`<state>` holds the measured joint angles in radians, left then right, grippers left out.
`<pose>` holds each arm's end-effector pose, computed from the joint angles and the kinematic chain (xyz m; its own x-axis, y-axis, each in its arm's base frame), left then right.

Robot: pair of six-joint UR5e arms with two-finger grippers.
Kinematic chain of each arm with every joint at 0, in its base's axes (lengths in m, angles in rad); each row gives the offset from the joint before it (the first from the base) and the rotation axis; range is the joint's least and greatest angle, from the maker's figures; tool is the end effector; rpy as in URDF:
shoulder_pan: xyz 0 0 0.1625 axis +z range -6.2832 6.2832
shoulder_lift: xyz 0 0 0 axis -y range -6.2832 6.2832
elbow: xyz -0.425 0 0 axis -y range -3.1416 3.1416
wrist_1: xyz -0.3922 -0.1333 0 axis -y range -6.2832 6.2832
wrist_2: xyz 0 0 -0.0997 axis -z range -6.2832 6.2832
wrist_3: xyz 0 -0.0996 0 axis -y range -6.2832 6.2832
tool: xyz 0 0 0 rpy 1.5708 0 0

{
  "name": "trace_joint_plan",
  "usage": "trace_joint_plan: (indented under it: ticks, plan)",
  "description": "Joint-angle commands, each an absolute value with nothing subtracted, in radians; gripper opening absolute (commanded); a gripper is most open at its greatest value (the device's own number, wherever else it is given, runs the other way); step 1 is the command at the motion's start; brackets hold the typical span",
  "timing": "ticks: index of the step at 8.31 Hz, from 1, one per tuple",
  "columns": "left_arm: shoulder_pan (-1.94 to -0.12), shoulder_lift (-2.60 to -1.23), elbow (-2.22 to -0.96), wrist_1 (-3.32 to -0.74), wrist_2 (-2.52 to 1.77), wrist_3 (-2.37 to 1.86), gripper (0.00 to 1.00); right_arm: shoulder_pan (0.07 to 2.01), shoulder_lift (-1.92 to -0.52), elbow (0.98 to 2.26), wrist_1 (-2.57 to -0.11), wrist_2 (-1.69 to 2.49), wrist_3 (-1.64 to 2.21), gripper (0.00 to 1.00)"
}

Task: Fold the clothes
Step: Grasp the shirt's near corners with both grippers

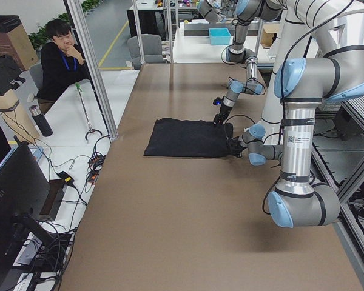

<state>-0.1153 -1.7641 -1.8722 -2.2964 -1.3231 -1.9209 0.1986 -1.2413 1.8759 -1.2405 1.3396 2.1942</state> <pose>0.5299 -0.2201 0.3329 0.2037 -0.3583 -0.9111 0.4366 0.8662 -0.2431 -0.5474 -0.2694 0.3054 0.2334 0.6266 0.7436 -0.6318 0.6790 -0.3739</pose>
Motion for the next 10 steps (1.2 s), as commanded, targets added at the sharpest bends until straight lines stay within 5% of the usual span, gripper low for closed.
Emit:
trace_joint_plan:
  ticks: [1, 3, 8, 10]
  plan:
    - [-0.115, -1.764, -1.875, -2.296, -1.319, -1.921, 0.0, 0.21, -1.197, 1.826, -1.241, 1.306, 2.203, 0.8]
    - [-0.115, -1.764, -1.873, -2.296, -1.319, -1.919, 0.0, 0.21, -1.18, 1.802, -1.241, 1.289, 2.207, 0.74]
    - [-0.115, -1.767, -1.875, -2.296, -1.321, -1.917, 0.0, 0.213, -1.184, 1.841, -1.224, 1.292, 2.241, 0.04]
    - [-0.117, -1.77, -1.884, -2.295, -1.321, -1.911, 0.0, 0.207, -1.189, 1.876, -1.224, 1.29, 2.241, 0.0]
